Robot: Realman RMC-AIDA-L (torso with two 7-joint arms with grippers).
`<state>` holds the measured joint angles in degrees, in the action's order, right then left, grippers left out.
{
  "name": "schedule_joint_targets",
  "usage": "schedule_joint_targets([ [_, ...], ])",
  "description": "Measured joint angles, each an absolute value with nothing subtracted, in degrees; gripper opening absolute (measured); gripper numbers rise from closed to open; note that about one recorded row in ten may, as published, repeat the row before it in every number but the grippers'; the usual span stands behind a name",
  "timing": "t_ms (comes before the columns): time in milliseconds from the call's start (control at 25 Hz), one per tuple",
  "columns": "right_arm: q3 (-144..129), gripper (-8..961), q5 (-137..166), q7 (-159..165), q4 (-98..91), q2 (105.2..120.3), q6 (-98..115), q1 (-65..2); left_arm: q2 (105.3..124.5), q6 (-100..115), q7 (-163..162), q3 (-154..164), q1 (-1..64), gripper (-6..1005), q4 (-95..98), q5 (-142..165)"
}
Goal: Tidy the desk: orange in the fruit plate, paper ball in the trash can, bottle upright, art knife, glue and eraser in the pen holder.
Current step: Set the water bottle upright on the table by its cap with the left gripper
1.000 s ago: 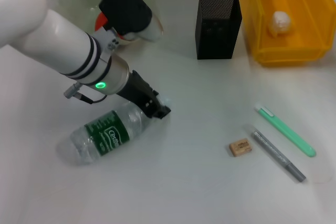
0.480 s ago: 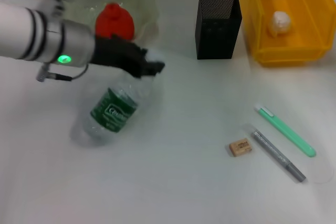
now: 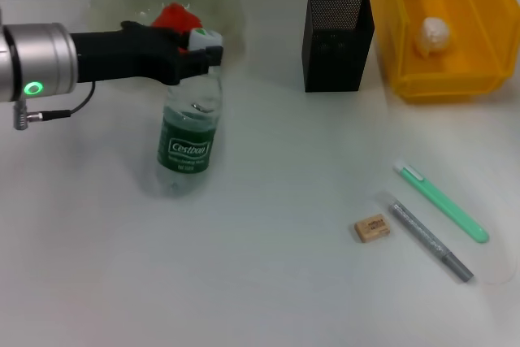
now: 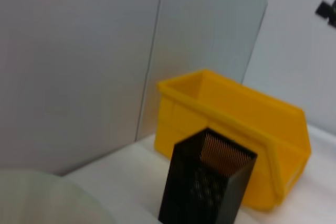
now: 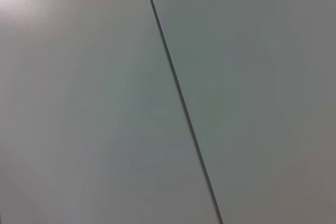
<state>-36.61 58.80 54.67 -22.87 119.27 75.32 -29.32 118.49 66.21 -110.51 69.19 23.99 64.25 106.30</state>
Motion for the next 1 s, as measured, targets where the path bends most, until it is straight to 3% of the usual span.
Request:
schedule_joint_targets([
  [1000,-36.4,779,58.8,54.8,-22.1,119.27,75.3,-29.3,118.90,58.2,-81.0,72.1,18.7,470,58.3,87.9],
])
